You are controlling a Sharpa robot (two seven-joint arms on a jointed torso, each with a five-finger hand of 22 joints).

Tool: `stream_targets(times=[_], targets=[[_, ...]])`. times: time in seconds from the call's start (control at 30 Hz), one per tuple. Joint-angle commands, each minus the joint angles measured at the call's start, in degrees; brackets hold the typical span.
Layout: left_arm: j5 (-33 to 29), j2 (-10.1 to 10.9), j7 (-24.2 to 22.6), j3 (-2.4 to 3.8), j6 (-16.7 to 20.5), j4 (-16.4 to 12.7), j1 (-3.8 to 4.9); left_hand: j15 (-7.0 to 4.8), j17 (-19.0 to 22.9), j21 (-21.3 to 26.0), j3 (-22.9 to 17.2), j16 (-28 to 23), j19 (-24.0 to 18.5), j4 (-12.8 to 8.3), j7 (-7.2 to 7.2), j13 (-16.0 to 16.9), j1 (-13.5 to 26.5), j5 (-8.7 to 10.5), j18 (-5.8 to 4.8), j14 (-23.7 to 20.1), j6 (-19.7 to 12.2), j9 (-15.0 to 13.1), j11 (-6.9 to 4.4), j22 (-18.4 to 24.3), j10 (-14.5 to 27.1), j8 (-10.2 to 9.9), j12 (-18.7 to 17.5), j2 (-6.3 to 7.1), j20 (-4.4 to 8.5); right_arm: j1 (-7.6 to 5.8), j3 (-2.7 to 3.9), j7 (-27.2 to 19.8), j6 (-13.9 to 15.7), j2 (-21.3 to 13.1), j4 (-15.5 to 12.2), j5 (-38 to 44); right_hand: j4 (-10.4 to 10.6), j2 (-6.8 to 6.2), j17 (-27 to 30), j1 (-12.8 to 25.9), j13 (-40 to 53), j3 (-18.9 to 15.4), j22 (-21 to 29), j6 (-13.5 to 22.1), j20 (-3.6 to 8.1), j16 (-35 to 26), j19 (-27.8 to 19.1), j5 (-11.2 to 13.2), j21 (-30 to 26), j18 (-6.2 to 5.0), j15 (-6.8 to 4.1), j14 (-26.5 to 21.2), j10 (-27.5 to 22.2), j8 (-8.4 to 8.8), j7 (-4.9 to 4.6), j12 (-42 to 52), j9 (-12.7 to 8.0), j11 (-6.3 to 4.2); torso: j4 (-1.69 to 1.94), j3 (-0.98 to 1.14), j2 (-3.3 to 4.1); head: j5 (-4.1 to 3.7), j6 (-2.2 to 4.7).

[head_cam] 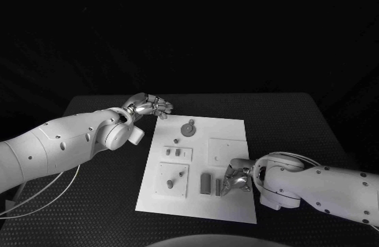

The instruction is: Assemble the parts on the task board

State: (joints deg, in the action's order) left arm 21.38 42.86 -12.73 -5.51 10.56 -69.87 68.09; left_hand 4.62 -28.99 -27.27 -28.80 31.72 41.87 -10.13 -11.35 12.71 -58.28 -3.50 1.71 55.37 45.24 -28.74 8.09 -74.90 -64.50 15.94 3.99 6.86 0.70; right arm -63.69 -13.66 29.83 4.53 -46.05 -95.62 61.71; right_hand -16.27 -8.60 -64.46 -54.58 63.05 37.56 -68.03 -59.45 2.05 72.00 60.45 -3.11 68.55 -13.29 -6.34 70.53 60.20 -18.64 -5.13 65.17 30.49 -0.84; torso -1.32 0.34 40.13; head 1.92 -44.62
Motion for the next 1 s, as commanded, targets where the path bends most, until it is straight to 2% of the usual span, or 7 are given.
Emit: stream_targets(times=[0.03, 0.17, 0.3, 0.43, 0.63, 0.8, 1.0], targets=[[0.08, -0.1, -0.48, 0.03, -0.54, -0.08, 0.05, 0.35, -0.08, 0.24, -0.01, -0.33, 0.28, 0.23, 0.02, -0.1, 0.12, 0.2, 0.82, 0.06, -0.49, 0.07, 0.11, -1.13, 0.37, 0.27, 0.26, -0.26, 0.07, 0.11, -0.1, -0.45, -0.85, -0.85, 0.25, -0.65, 0.45, -0.47, 0.0, 0.78, -0.1, 0.06, 0.14, -0.08, -0.38, -0.31, 0.18, 0.0, 0.11, -1.71, -0.33, 0.28, 0.34, 0.03, -0.19, -0.29, -0.21, -0.05, -0.02, -0.01, -0.04, -0.1, 0.21], [0.07, -0.13, -0.88, 0.03, 0.1, -0.13, 0.05, 0.35, -0.1, 0.25, 0.0, -0.34, 0.29, 0.24, 0.02, -0.1, 0.13, 0.21, 0.81, 0.06, -0.49, 0.07, 0.11, -1.13, 0.37, 0.27, 0.27, -0.25, 0.06, -0.8, -0.05, -4.02, -1.19, -2.27, 0.75, -4.8, 1.15, -2.46, 0.03, 2.73, -0.05, -0.5, 0.37, 0.85, -0.58, -0.61, -0.04, -1.59, -0.06, -1.71, -0.17, 0.07, -0.08, 0.76, -0.42, -0.59, -0.62, 0.33, 0.0, 0.0, -0.11, -0.26, 0.93], [-0.93, -0.36, -1.4, 0.03, 0.55, 0.09, 0.05, 0.34, -0.14, 0.26, 0.02, -0.35, 0.3, 0.26, 0.03, -0.09, 0.15, 0.21, 0.82, 0.1, -0.44, 0.06, 0.09, -1.13, 0.31, 0.31, 0.3, -0.23, 0.06, -2.95, 0.28, -13.12, 0.71, -3.52, 1.15, -9.29, 1.23, -3.1, 0.05, 3.1, 0.16, -0.84, 0.53, 2.6, -0.66, -1.01, -0.69, -2.03, -0.37, -1.71, 0.35, -0.5, -0.91, 1.79, -1.17, -0.68, -1.11, 0.84, -0.06, 0.06, -0.22, -0.6, 2.44], [-1.04, -1.12, -1.49, 0.03, 1.77, 1.23, 0.05, 0.26, -0.32, 0.25, 0.04, -0.33, 0.41, 0.24, 0.14, -0.03, 0.07, 0.19, 0.84, 0.31, -0.2, 0.02, -0.04, -1.16, 0.03, 0.5, 0.46, -0.2, 0.12, -4.26, 1.09, -22.04, 3.88, -3.19, 4.88, -16.62, 0.93, -3.03, 0.82, 2.34, -0.3, -0.37, 1.07, 4.75, -1.25, -2.91, -3.27, -1.48, -2.06, -1.71, 1.35, -2.7, -3.37, 2.85, -2.18, -1.74, -1.53, 1.87, -0.13, 0.08, -0.43, -0.93, 4.11], [-4.52, -1.91, -3.0, 0.04, 1.92, 2.85, 0.05, 0.0, -0.79, 0.19, 0.05, -0.28, 0.87, 0.24, 0.65, 0.22, -0.06, 0.17, 0.9, 0.91, 1.01, -0.2, -0.6, -1.18, -1.24, 1.27, 1.08, -0.6, 0.33, -5.65, 3.99, -31.05, 6.03, -1.27, 13.82, -26.11, -0.1, -1.0, 3.46, 0.85, -2.72, 0.02, 2.12, 6.09, -3.25, -6.61, -7.58, -2.7, -5.22, -1.71, 2.33, -6.0, -6.32, 3.09, -2.99, -4.01, -1.49, 2.75, -0.15, 0.07, -1.18, -0.71, 6.83], [-7.23, -2.61, -4.57, 0.07, 0.84, 5.11, 0.11, -0.09, -1.1, 0.3, 0.08, -0.51, 1.08, -0.02, 1.22, 0.44, -0.26, 0.16, 0.85, 1.14, 2.12, -0.31, -1.19, -1.14, -2.52, 1.87, 1.61, -1.19, 0.45, -5.89, 6.26, -35.7, 6.61, 3.56, 25.34, -31.58, -0.06, -0.27, 9.09, -0.98, -10.29, 0.45, 5.51, 8.03, -6.66, -14.68, -13.82, -3.18, -12.52, -0.83, 4.27, -11.68, -10.26, 3.19, -4.11, -10.6, -1.27, 4.15, -0.35, -0.01, -2.57, -0.65, 8.88], [-10.85, -4.16, -5.78, 0.15, -0.95, 9.36, 0.54, 0.19, -0.94, 0.89, 0.26, -2.19, 0.79, -0.58, 1.94, 0.4, -0.27, 0.18, 0.65, 0.02, 2.63, -0.16, -1.93, -1.03, -3.24, 2.05, 1.62, -1.86, 0.25, -5.31, 7.87, -39.34, 4.04, 10.35, 40.04, -41.89, -0.13, 0.77, 19.57, -2.67, -27.01, 2.08, 13.31, 11.13, -10.92, -32.36, -23.14, -4.48, -26.38, 0.99, 10.1, -18.92, -14.02, 3.3, -4.73, -25.61, -1.11, 7.37, -0.63, -0.09, -4.26, -0.91, 11.92]])
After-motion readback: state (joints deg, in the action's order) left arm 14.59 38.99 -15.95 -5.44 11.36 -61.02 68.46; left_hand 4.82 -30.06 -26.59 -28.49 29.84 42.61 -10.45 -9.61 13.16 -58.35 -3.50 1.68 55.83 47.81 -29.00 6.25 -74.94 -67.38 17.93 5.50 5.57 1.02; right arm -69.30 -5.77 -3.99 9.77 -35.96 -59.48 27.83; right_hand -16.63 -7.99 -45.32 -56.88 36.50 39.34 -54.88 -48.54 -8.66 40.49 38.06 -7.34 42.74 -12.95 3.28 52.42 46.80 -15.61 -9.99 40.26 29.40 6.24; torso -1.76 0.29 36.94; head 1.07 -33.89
